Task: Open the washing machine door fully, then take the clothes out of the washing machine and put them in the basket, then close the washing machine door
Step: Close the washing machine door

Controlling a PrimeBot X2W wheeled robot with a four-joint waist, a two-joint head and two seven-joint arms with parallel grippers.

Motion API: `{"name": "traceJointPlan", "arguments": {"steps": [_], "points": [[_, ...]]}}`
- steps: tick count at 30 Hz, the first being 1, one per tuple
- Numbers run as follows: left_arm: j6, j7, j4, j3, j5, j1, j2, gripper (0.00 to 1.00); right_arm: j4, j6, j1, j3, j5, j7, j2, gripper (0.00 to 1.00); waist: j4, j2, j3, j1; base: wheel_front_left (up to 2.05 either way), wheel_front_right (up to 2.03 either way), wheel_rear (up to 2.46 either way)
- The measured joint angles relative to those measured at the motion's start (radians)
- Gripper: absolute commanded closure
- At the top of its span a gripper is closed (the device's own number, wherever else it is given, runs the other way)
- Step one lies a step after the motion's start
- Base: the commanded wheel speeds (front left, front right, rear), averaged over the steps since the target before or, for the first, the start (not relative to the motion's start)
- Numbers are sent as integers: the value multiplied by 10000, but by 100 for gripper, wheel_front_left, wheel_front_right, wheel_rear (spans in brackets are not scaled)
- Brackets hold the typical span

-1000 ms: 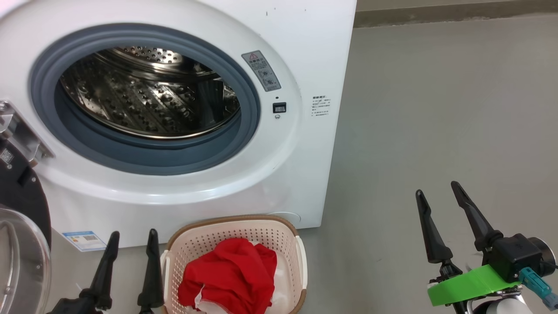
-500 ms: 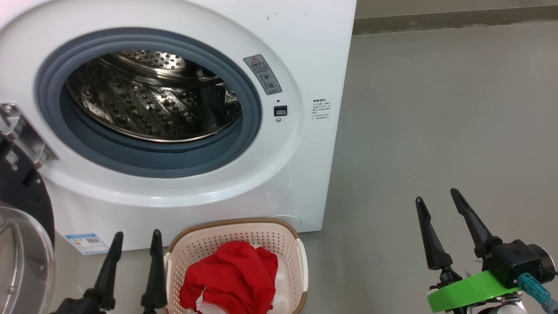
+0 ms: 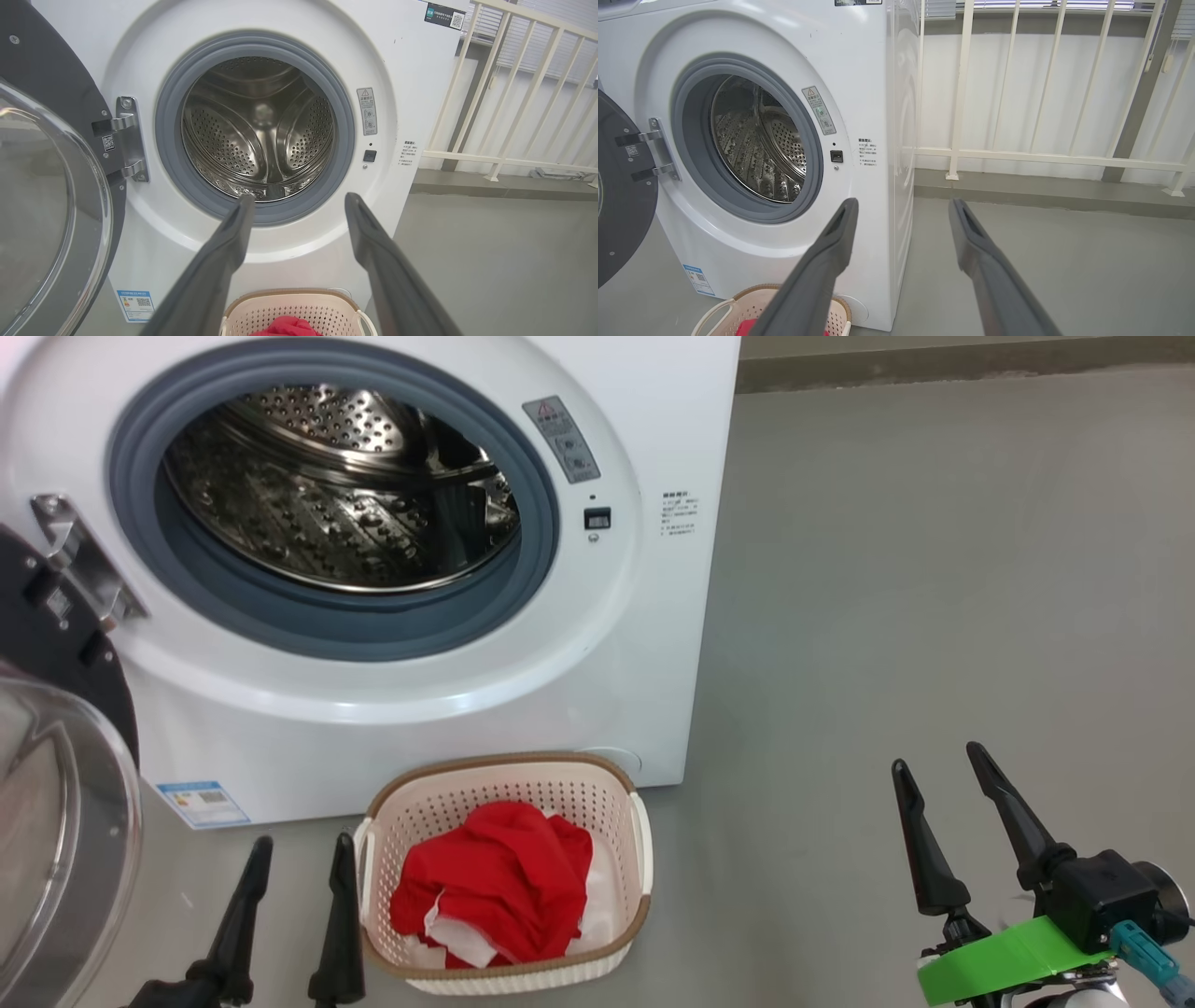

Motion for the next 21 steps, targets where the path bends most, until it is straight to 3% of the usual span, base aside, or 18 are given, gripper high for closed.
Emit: {"name": "traceJointPlan", "arguments": {"steps": [13,21], "points": [[-19,0,-58,29,-81,79,81,0,50,0,6,4,15,0,4,0,31,0,35,0,-36,36,0],[224,0,-17,17,-25,78,94,0,48,0,10,17,104,0,2,0,168,0,12,0,0,0,0]]}}
